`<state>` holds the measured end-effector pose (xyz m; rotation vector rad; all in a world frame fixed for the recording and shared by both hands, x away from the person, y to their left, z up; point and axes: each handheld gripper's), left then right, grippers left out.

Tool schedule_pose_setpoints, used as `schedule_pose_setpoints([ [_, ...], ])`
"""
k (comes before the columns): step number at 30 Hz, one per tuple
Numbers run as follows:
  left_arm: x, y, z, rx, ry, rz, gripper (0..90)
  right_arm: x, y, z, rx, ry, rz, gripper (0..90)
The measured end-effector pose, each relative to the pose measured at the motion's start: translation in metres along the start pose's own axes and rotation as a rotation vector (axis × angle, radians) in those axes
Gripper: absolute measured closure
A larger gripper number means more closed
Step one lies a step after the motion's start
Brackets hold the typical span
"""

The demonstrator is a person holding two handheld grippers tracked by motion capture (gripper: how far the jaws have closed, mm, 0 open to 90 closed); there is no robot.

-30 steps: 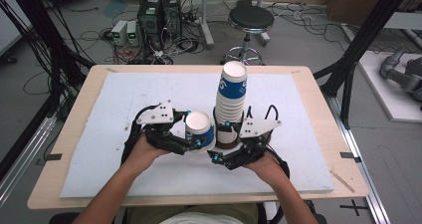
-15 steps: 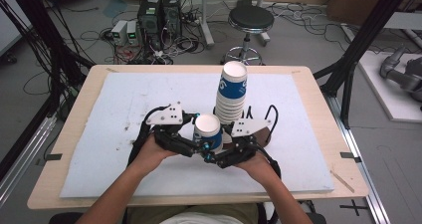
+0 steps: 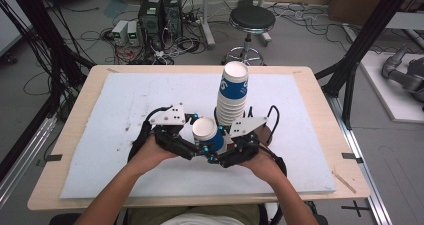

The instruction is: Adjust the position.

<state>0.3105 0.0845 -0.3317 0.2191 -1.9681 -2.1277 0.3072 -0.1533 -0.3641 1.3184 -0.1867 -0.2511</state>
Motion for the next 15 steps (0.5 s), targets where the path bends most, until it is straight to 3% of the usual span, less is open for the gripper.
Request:
schedule_pose_setpoints([
  [4, -0.003, 0.008, 0.004, -0.02, -0.017, -0.004, 17.6, 0.001, 0.003, -0.002, -0.047, 0.01, 0.025, 25.3],
  [10, -0.004, 0.011, -0.005, -0.132, -0.082, -0.03, 17.7, -0.004, 0.002, -0.006, -0.087, 0.046, 0.038, 25.2],
  [15, -0.005, 0.008, -0.008, -0.161, -0.128, -0.032, 27.7, -0.005, 0.001, -0.007, -0.102, 0.057, 0.045, 25.2],
])
Point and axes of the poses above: each handheld gripper's, and its own axes: z roughly backward along the jaws, y roughly out of its top, x roughly to its right, and after that the axes turned 15 degrees about x, right-handed
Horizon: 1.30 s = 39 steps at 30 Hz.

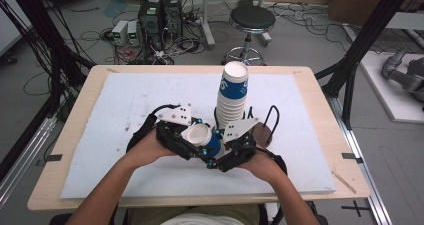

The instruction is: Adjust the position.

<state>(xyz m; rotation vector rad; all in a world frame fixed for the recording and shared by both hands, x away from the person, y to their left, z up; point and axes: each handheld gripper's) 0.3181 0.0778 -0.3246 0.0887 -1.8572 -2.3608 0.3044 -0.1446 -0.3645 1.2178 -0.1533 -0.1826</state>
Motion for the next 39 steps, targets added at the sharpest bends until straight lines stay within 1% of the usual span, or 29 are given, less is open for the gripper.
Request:
schedule_pose_setpoints([
  [4, -0.002, -0.001, 0.001, 0.001, -0.005, 0.031, 28.5, 0.001, -0.001, 0.001, 0.001, 0.004, 0.001, 25.3],
  [6, -0.003, -0.002, 0.002, 0.019, -0.01, 0.043, 29.2, 0.001, -0.001, 0.001, 0.005, 0.008, 0.004, 24.8],
  [8, -0.003, -0.003, 0.005, 0.051, -0.01, 0.052, 29.5, 0.001, -0.002, 0.002, 0.022, 0.008, 0.005, 22.2],
  [9, -0.003, -0.004, 0.007, 0.079, -0.009, 0.061, 29.5, 0.001, -0.002, 0.003, 0.039, 0.011, -0.002, 20.9],
  [10, -0.003, -0.004, 0.008, 0.096, -0.012, 0.064, 29.7, 0.002, -0.002, 0.005, 0.068, 0.011, -0.016, 19.8],
  [11, -0.004, -0.005, 0.01, 0.125, -0.014, 0.076, 29.7, 0.002, -0.002, 0.006, 0.082, 0.013, -0.025, 19.8],
  [12, -0.005, -0.005, 0.013, 0.143, -0.016, 0.08, 29.8, 0.004, -0.001, 0.012, 0.126, 0.016, -0.028, 19.1],
  [13, -0.005, -0.005, 0.015, 0.161, -0.013, 0.08, 29.8, 0.004, -0.001, 0.012, 0.126, 0.016, -0.028, 19.1],
  [14, -0.005, -0.005, 0.017, 0.181, -0.012, 0.079, 29.8, 0.005, -0.001, 0.014, 0.147, 0.012, -0.035, 18.2],
  [16, -0.005, -0.004, 0.021, 0.207, -0.006, 0.074, 29.8, 0.007, -0.001, 0.018, 0.169, 0.01, -0.039, 18.2],
  [17, -0.005, -0.004, 0.024, 0.23, -0.006, 0.073, 29.9, 0.007, -0.001, 0.02, 0.178, 0.007, -0.046, 18.2],
  [18, -0.005, -0.004, 0.025, 0.241, -0.009, 0.073, 29.9, 0.008, -0.002, 0.023, 0.21, 0.011, -0.052, 18.0],
  [19, -0.006, -0.004, 0.026, 0.25, -0.008, 0.072, 29.9, 0.008, -0.002, 0.023, 0.21, 0.011, -0.052, 18.0],
  [21, -0.006, -0.004, 0.028, 0.282, -0.014, 0.079, 29.9, 0.006, -0.003, 0.023, 0.229, 0.005, -0.042, 17.5],
  [25, -0.004, -0.005, 0.025, 0.332, -0.035, 0.085, 29.9, 0.005, -0.003, 0.021, 0.272, 0.019, -0.059, 16.7],
  [26, -0.003, -0.005, 0.023, 0.338, -0.039, 0.087, 29.9, 0.005, -0.003, 0.019, 0.28, 0.02, -0.063, 16.7],
  [27, -0.002, -0.005, 0.021, 0.338, -0.04, 0.079, 30.0, 0.004, -0.003, 0.017, 0.288, 0.023, -0.067, 16.6],
  [28, -0.002, -0.005, 0.02, 0.334, -0.045, 0.08, 29.9, 0.004, -0.004, 0.015, 0.292, 0.025, -0.073, 16.7],
  [30, -0.002, -0.006, 0.019, 0.33, -0.05, 0.082, 29.9, 0.004, -0.004, 0.014, 0.279, 0.038, -0.069, 17.6],
  [31, -0.002, -0.007, 0.019, 0.327, -0.051, 0.083, 30.0, 0.004, -0.005, 0.014, 0.269, 0.037, -0.061, 18.9],
  [32, -0.003, -0.008, 0.019, 0.327, -0.05, 0.091, 30.3, 0.005, -0.004, 0.016, 0.264, 0.04, -0.063, 21.2],
  [34, -0.003, -0.008, 0.019, 0.317, -0.05, 0.104, 30.3, 0.005, -0.004, 0.016, 0.261, 0.038, -0.063, 21.4],
  [36, -0.004, -0.009, 0.018, 0.302, -0.049, 0.104, 30.1, 0.005, -0.004, 0.016, 0.234, 0.038, -0.054, 22.2],
  [39, -0.004, -0.011, 0.018, 0.286, -0.053, 0.118, 29.9, 0.006, -0.004, 0.015, 0.21, 0.043, -0.055, 22.9],
])
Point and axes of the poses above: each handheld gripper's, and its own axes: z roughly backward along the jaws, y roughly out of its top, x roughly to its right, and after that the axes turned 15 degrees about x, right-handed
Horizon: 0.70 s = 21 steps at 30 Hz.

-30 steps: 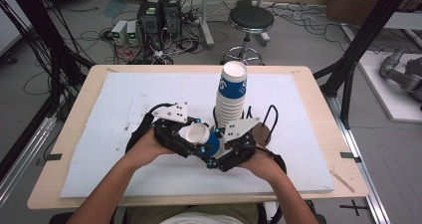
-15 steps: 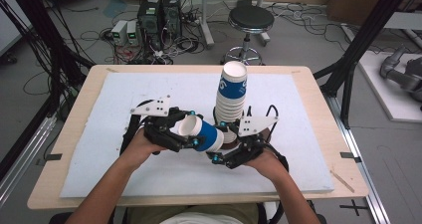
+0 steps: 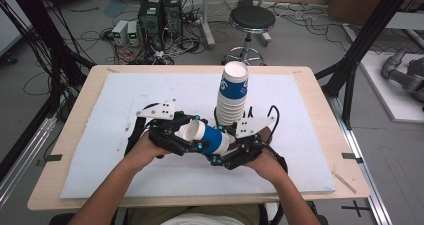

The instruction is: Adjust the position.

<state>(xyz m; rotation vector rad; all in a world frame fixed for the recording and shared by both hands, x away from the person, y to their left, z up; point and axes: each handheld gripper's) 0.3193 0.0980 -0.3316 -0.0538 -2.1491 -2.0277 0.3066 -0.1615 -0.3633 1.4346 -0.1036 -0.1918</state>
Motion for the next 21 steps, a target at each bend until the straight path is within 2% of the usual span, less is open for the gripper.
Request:
schedule_pose_setpoints([
  [6, 0.001, -0.0007, 0.0002, -0.016, -0.002, -0.004, 29.2, -0.0016, 0.0038, -0.0004, -0.044, -0.005, 0.016, 23.6],
  [10, 0.0046, 0.0006, -0.0007, -0.089, 0.051, -0.038, 19.7, -0.0018, 0.0058, 0.0002, -0.104, -0.01, 0.023, 23.6],
  [14, 0.0073, 0.0012, -0.0016, -0.184, 0.045, -0.091, 18.5, -0.0035, 0.0078, -0.0008, -0.192, -0.01, 0.069, 23.5],
  [21, 0.0075, -0.0044, -0.0053, -0.26, -0.009, -0.091, 21.8, -0.0083, 0.0057, -0.0075, -0.261, 0.02, 0.09, 23.1],
])
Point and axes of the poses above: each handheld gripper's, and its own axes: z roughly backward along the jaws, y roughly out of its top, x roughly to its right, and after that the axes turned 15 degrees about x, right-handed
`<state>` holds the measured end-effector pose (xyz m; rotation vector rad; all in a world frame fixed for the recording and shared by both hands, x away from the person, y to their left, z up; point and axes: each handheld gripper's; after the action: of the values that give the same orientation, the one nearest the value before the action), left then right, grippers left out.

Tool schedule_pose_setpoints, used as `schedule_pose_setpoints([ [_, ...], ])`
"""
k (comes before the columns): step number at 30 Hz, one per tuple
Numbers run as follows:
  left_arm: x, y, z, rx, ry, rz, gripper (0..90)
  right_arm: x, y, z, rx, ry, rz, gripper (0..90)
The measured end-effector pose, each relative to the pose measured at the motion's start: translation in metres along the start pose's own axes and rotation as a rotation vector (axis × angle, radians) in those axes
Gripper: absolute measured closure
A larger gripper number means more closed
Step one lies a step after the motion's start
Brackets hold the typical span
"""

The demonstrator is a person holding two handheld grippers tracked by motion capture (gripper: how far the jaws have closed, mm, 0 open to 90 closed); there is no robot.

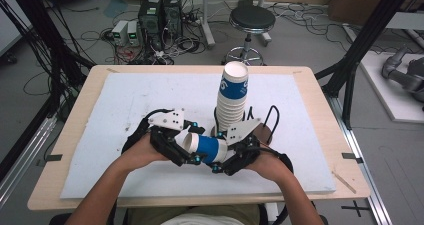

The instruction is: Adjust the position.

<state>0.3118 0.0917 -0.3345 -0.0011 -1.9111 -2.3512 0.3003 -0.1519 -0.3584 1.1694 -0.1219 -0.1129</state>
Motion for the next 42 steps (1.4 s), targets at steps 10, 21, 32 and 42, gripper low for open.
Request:
schedule_pose_setpoints([
  [10, -0.005, -0.005, -0.001, -0.023, -0.045, 0.043, 29.1, -0.001, 0.001, 0.001, -0.024, 0.009, 0.015, 23.4],
  [21, -0.011, -0.004, 0.01, 0.12, -0.061, 0.101, 29.9, 0.004, -0.003, 0.016, 0.141, 0.018, -0.054, 18.4],
  [32, -0.014, -0.007, 0.011, 0.239, -0.088, 0.126, 30.3, 0.007, 0.002, 0.026, 0.258, 0.013, -0.051, 23.2],
  [42, -0.006, -0.011, 0.009, 0.097, -0.057, 0.025, 24.5, 0.005, 0.005, 0.024, 0.15, 0.011, -0.054, 25.2],
])
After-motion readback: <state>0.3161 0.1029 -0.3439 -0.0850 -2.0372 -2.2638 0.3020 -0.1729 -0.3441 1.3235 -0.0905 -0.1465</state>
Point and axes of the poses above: each handheld gripper's, and its own axes: z roughly backward along the jaws, y roughly out of its top, x roughly to its right, and after that the axes turned 15 degrees about x, right-handed
